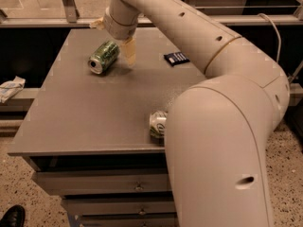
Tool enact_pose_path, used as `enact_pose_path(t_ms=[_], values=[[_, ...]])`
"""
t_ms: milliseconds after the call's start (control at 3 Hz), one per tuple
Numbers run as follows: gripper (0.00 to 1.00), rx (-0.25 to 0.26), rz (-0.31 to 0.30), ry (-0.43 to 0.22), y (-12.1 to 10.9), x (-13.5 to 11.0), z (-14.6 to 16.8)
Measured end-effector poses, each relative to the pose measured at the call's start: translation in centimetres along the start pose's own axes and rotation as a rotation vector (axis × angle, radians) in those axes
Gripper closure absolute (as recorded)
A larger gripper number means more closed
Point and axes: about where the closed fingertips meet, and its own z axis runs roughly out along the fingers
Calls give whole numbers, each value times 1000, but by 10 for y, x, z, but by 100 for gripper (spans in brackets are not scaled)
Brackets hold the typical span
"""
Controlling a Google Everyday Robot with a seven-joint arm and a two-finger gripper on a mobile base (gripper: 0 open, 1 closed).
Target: Pick green can
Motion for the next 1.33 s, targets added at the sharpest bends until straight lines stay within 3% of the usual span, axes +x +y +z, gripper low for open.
enact_pose_path(t_ms=[667,1000,1333], values=[[3,-98,-137,46,-2,-18,11],[25,-132,-180,52,-1,-27,16],[56,-160,-213,50,-2,-39,21]])
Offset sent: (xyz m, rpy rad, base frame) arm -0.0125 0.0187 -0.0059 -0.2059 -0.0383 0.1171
